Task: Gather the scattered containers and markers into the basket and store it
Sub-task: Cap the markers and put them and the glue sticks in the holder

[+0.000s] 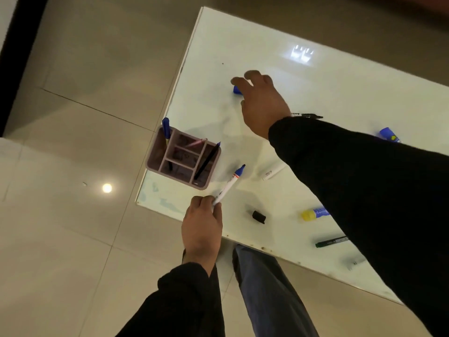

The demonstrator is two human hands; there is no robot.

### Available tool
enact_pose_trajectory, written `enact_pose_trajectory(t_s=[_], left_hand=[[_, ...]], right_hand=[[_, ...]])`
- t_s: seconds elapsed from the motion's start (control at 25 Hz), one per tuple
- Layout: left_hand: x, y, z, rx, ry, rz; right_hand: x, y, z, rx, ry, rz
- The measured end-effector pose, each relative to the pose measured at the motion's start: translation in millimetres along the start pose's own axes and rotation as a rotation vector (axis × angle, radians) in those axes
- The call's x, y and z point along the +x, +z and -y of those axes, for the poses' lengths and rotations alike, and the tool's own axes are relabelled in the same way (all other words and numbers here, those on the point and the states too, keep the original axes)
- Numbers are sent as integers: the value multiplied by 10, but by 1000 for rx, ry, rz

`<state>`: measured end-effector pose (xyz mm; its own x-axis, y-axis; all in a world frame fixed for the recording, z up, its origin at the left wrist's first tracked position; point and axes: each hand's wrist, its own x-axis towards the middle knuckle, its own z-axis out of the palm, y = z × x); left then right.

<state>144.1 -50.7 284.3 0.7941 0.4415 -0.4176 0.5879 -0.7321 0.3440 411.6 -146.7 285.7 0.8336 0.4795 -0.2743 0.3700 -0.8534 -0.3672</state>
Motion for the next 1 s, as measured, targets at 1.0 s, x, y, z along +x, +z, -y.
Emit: enact_pose_trajectory(t_s=[1.0], left_hand=[[-479, -803, 24, -223, 363, -62]], right_hand=[[-2275, -262, 758, 1137, 648, -513]])
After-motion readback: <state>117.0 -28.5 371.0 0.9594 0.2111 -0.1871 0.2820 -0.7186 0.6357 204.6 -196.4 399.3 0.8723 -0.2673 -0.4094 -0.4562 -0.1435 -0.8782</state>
